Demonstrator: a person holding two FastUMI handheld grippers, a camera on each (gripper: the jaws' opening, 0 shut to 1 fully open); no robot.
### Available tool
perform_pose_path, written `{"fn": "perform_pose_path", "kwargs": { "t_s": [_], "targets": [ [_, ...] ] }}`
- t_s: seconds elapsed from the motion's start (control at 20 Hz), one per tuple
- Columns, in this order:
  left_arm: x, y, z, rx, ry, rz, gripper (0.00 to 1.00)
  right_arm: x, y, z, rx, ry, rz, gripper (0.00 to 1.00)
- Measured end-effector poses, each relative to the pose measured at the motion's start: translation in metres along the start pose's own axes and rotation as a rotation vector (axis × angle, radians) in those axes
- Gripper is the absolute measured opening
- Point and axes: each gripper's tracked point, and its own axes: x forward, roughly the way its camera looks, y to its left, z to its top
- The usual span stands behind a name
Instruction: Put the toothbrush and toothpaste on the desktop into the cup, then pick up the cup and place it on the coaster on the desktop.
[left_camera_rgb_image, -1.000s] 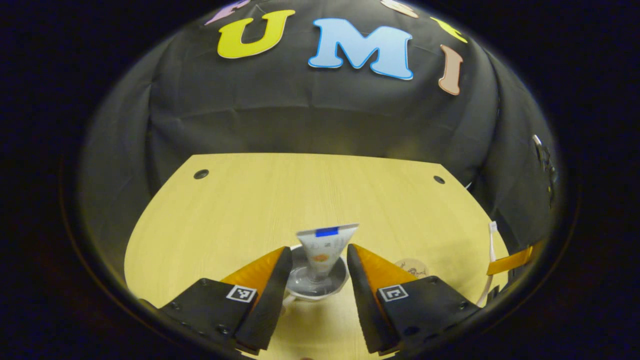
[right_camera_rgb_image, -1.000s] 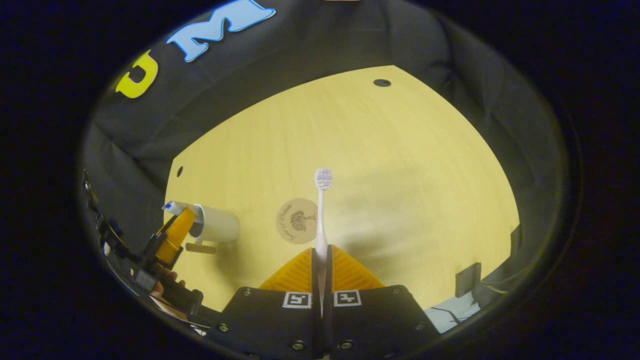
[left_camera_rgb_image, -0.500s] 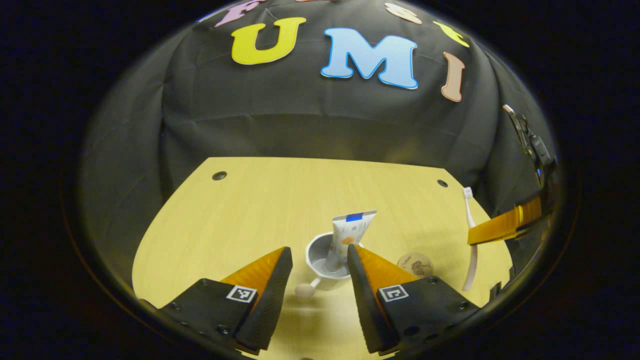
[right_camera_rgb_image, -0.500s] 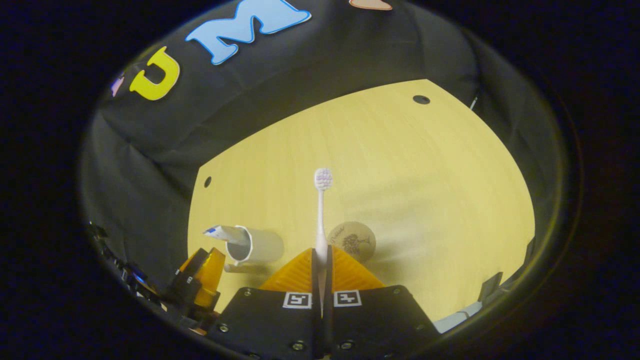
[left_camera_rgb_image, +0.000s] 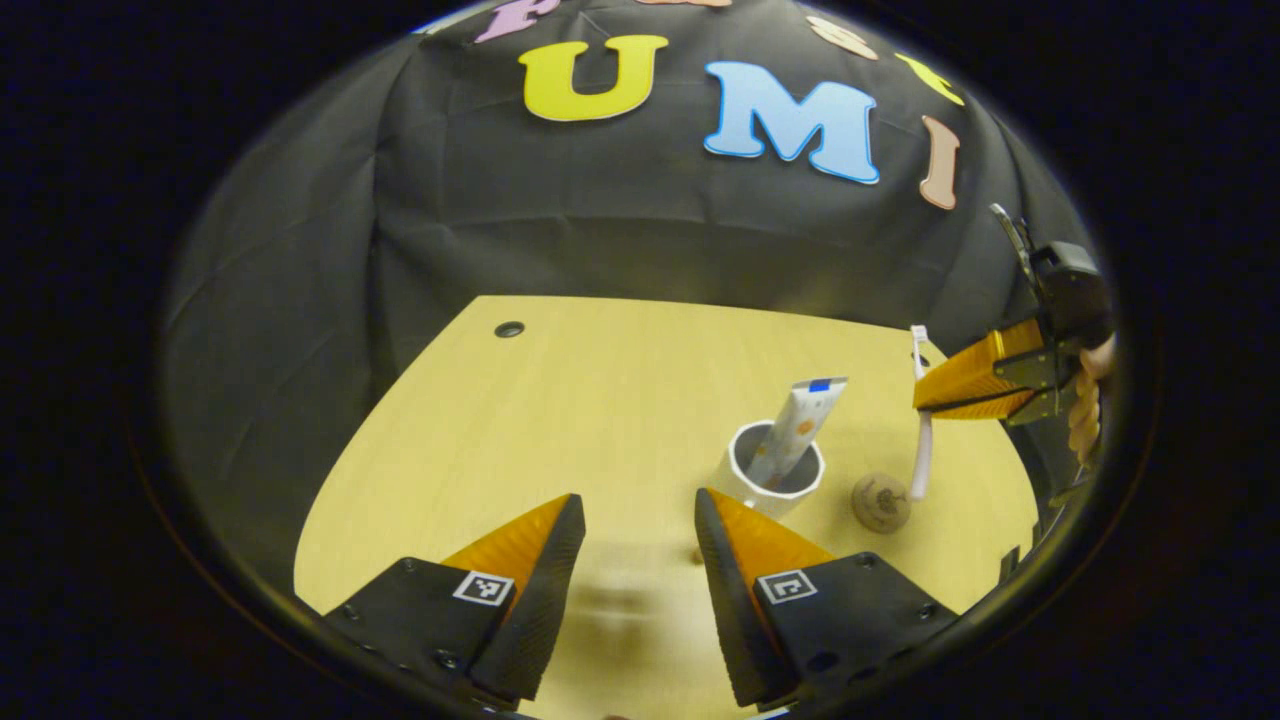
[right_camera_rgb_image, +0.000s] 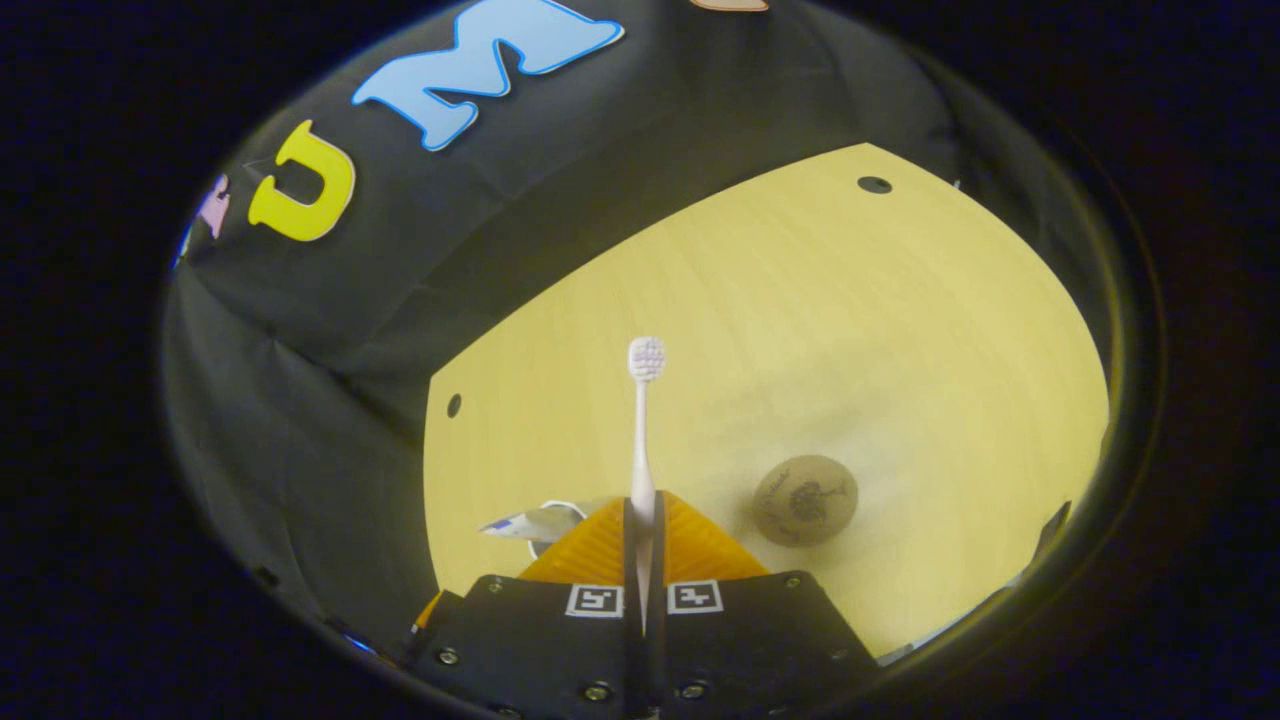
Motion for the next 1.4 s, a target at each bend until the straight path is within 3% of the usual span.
{"fn": "perform_pose_path", "kwargs": {
  "t_s": [0.05,0.1,0.45,0.5,0.6,0.75,0.85,0.9,0.95,1.0,1.15,1.4],
  "targets": [
    [-0.003,0.008,-0.002,-0.008,0.005,0.005,0.71,0.004,0.006,0.001,0.004,-0.012,0.005,0.02],
    [-0.007,0.015,-0.005,-0.014,0.009,0.012,0.74,0.008,0.012,0.002,0.009,-0.023,0.013,0.02],
    [-0.03,0.052,-0.017,-0.065,0.006,0.077,0.71,0.036,0.037,0.004,0.058,-0.081,0.066,0.02],
    [-0.032,0.055,-0.021,-0.074,0.008,0.085,0.77,0.039,0.042,0.004,0.064,-0.094,0.078,0.02],
    [-0.037,0.061,-0.024,-0.081,0.01,0.099,0.74,0.047,0.046,0.002,0.053,-0.126,0.091,0.01],
    [-0.047,0.067,-0.029,-0.091,0.012,0.121,0.71,0.054,0.05,-0.003,-0.008,-0.191,0.112,0.02],
    [-0.05,0.074,-0.031,-0.097,0.015,0.134,0.71,0.058,0.052,-0.007,-0.051,-0.226,0.13,0.01],
    [-0.051,0.074,-0.033,-0.099,0.018,0.139,0.77,0.06,0.051,-0.01,-0.073,-0.239,0.129,0.02],
    [-0.051,0.074,-0.034,-0.101,0.021,0.143,0.71,0.061,0.052,-0.011,-0.098,-0.252,0.13,0.02],
    [-0.052,0.075,-0.034,-0.103,0.021,0.145,0.74,0.063,0.054,-0.015,-0.123,-0.26,0.131,0.02],
    [-0.055,0.074,-0.038,-0.114,0.021,0.141,0.71,0.066,0.054,-0.018,-0.189,-0.295,0.121,0.03],
    [-0.054,0.069,-0.036,-0.09,0.017,0.13,0.74,0.066,0.054,-0.029,-0.28,-0.36,0.093,0.04]
  ]
}}
